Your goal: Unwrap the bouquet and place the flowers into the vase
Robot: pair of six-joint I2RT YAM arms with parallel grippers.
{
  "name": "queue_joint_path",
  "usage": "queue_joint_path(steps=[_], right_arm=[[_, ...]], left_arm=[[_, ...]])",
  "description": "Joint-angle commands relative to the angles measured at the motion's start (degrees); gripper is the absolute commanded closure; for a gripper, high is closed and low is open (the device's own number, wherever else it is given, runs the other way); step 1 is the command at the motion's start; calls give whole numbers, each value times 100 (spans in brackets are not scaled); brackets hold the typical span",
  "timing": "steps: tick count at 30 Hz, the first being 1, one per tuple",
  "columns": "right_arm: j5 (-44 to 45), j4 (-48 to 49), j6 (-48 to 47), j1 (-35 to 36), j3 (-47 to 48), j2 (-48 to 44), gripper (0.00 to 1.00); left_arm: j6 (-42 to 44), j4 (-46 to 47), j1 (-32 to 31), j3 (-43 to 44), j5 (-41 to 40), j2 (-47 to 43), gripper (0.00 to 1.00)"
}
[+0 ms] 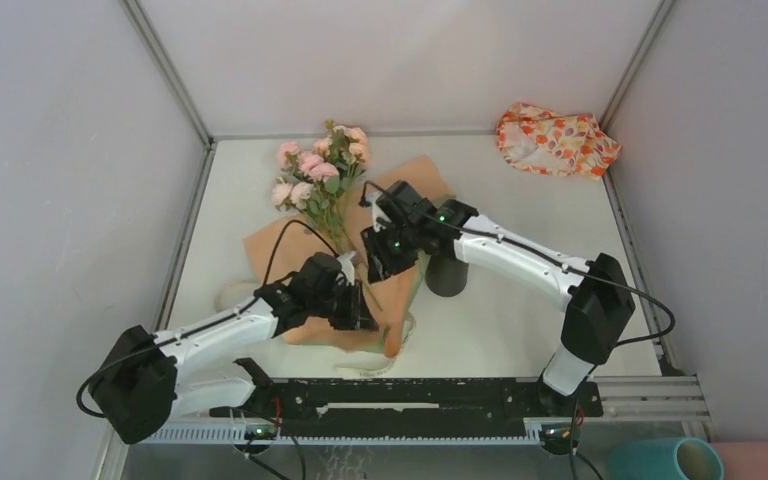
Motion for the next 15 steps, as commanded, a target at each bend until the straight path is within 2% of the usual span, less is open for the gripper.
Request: queue_joint_path(steps=[1,8,15], right_arm=[[257,119,451,-324,211,16,56],[351,-401,378,-364,744,616,56],[733,-817,310,-155,815,965,57]], left_arm=[[206,-221,-498,225,405,-328,81],[341,-1031,-1113,100,445,-1042,77],[-21,-518,-1672,-544,596,-659,76]])
